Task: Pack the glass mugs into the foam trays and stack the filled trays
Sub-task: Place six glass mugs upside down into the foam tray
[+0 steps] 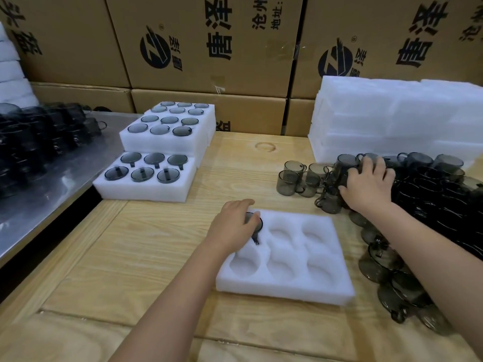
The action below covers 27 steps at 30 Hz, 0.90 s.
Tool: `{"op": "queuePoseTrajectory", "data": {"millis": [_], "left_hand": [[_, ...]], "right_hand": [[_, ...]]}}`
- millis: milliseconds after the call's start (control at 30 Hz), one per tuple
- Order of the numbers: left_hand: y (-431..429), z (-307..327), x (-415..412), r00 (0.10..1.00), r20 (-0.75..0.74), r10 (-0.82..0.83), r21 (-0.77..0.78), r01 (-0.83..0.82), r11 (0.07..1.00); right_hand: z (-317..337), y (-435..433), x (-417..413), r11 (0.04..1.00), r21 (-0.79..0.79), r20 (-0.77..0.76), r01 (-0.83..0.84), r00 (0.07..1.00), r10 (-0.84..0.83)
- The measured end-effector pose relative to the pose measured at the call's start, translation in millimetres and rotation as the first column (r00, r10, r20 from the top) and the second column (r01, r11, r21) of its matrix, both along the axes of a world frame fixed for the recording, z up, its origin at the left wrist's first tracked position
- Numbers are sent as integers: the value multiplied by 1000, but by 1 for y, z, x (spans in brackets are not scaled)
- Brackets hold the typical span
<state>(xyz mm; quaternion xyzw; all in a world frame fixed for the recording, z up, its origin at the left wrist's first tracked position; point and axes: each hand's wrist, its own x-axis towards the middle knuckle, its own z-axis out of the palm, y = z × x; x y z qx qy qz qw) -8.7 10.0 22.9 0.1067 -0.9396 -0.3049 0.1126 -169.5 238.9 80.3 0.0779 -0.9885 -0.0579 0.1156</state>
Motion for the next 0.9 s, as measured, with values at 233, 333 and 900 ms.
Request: {"op": "queuePoseTrajectory", "data": {"millis": [233,333,900], "left_hand": [[2,1,2,999,-41,14,-60,-16,998],[1,4,2,998,-56,-2,-117,-5,993],[35,23,1,945,-194,-263,258,308,916]], "right_hand": [[-15,0,0,996,-1,-136,-90,987,89],[-16,-1,3,982,-113,-161,-152,978,133],[3,-46,100,622,-695,53,-360,837,545]]}}
